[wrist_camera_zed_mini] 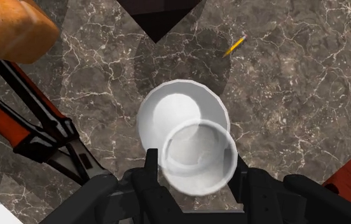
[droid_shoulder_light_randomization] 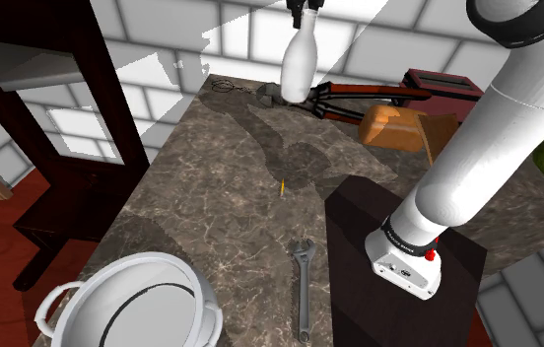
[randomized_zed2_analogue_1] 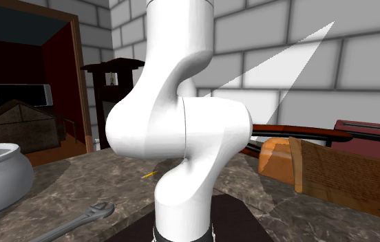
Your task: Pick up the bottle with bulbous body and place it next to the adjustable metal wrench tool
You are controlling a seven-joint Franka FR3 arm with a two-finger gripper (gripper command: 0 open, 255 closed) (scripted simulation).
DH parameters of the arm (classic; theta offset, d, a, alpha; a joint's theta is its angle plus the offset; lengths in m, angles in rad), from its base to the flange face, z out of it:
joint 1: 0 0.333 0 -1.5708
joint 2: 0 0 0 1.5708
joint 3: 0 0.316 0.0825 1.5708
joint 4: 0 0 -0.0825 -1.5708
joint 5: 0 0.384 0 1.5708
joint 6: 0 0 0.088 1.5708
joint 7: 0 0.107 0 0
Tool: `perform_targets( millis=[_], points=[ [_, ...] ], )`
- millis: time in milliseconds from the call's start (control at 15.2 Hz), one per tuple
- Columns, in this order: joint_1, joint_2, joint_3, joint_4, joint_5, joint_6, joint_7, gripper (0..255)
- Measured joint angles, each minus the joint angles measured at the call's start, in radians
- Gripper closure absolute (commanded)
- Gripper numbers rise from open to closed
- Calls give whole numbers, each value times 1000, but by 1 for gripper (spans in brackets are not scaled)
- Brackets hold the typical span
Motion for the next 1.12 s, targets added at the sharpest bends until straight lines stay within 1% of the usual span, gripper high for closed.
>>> perform_targets(
  millis=[726, 858, 1122],
  points=[
    [-8, 95, -4, 285, 11, -191, -10, 255],
    [-10, 117, -5, 346, 14, -230, -12, 255],
    [-18, 187, -8, 505, 23, -319, -17, 255]
  ],
)
